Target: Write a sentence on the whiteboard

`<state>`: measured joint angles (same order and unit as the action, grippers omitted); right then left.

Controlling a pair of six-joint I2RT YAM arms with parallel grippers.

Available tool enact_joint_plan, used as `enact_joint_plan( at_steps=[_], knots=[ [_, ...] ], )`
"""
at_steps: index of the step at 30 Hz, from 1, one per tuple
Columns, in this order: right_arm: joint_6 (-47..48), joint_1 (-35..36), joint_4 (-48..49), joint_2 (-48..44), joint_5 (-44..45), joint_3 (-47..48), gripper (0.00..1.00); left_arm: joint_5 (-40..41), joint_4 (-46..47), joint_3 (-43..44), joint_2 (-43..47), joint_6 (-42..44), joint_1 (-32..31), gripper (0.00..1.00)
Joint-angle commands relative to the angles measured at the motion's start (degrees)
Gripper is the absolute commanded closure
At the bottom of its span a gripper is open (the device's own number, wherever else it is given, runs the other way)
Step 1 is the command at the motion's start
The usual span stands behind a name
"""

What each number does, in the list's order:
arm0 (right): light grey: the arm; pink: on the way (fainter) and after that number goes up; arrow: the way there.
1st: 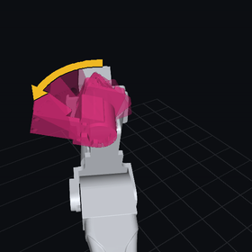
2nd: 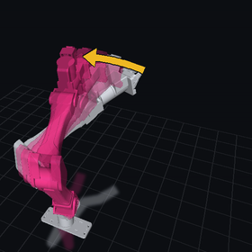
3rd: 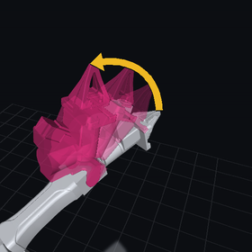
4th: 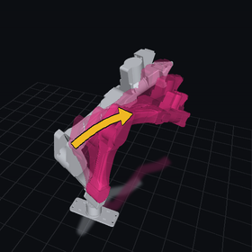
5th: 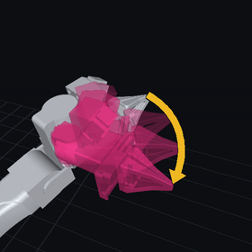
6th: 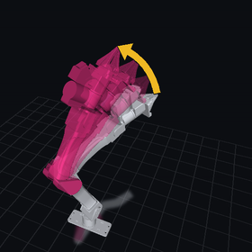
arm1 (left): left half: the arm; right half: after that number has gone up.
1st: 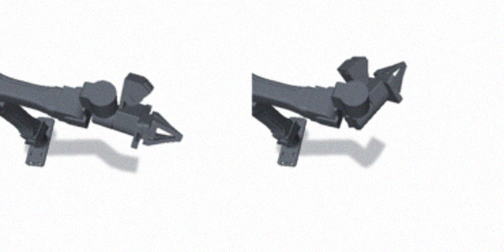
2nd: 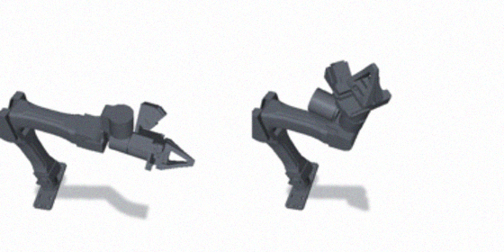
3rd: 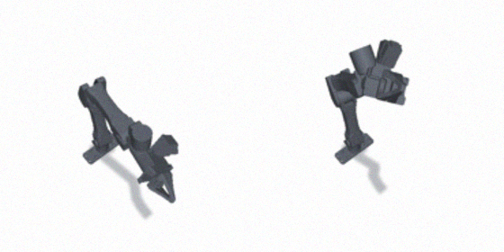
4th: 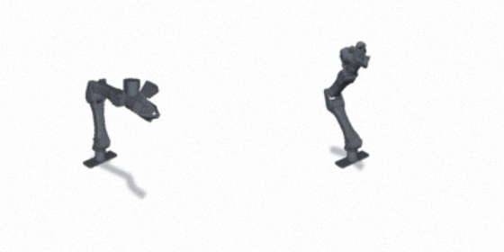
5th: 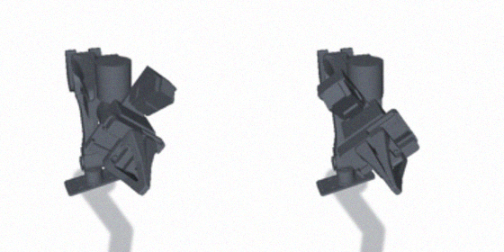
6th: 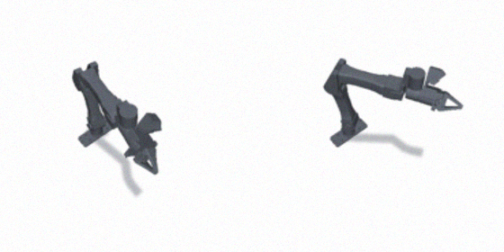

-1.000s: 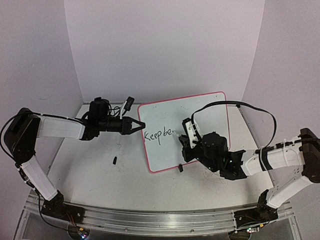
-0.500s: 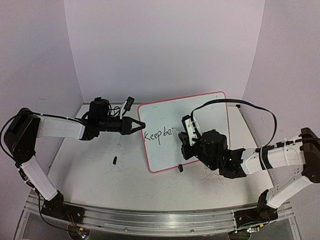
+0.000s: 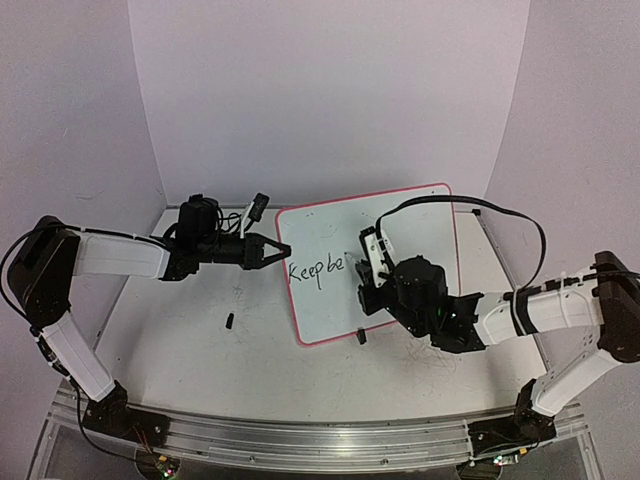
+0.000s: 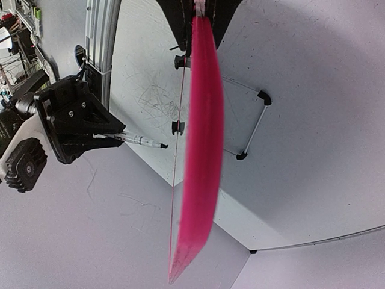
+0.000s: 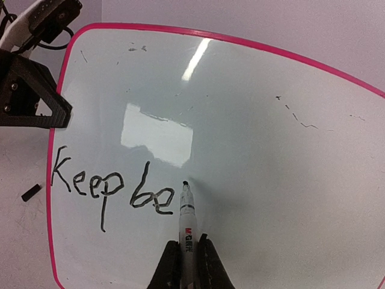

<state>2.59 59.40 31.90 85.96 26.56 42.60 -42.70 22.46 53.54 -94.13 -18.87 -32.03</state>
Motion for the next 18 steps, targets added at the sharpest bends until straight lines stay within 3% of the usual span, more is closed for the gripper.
enact_joint_plan(
  at_steps=[1, 18],
  knots=[
    [-0.5, -0.1, 0.8, 1.2, 1.7, 2.9, 1.0, 3.5, -1.9, 1.2, 1.6, 3.2, -0.5, 1.0],
    [-1.6, -1.2, 0.2, 3.5, 2.0, 3.8, 1.0, 3.8, -2.4, 1.2, 2.0, 3.7, -0.8, 1.0]
  ],
)
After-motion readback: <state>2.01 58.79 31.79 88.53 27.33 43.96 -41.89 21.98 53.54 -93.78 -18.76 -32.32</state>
